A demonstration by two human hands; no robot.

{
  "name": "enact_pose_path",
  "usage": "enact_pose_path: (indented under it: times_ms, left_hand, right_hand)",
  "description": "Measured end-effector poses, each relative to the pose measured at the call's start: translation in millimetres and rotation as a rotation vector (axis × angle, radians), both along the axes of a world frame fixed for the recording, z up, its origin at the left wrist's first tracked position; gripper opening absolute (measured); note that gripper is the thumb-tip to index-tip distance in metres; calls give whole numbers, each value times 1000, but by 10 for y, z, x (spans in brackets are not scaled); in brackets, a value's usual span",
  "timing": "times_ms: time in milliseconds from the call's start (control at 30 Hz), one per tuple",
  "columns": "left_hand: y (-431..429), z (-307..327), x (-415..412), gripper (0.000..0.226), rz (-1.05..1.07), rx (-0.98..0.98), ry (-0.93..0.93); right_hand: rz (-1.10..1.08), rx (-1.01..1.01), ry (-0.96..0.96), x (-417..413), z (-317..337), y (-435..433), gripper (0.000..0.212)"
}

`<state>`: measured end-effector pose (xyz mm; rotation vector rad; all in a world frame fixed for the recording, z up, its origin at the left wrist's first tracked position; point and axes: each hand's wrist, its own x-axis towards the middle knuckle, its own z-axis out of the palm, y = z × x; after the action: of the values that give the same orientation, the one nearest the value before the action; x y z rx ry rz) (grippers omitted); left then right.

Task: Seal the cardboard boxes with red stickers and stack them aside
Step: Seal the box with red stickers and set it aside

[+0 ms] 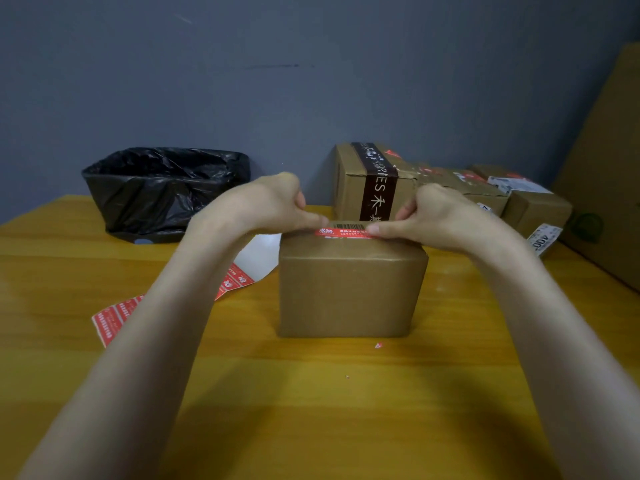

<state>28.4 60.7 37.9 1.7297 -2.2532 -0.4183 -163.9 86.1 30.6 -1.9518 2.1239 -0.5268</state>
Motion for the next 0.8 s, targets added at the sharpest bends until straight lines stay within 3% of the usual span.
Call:
enact_pose_path:
  times_ms: [133,233,400,600,800]
  left_hand:
    - [-29,-59,-55,34,37,-83,94]
    - [-26,-152,-148,38,89,-131,46]
    - [18,-194,-234,49,109,-167,-22]
    - [-24,-172,-189,45,78,-85,-90]
    - [-77,-102,-32,29,40,31,-111]
  right_hand:
    - [-21,-159,-99,44,-28,-16,62]
    - [-18,-208,-102,159,-106,-40,43]
    - [-14,-165,-70,267,-199,-65,51]
    - [-46,-101,-23,171,-180,-96,41]
    - [-60,-13,-7,-36,-129,-92,44]
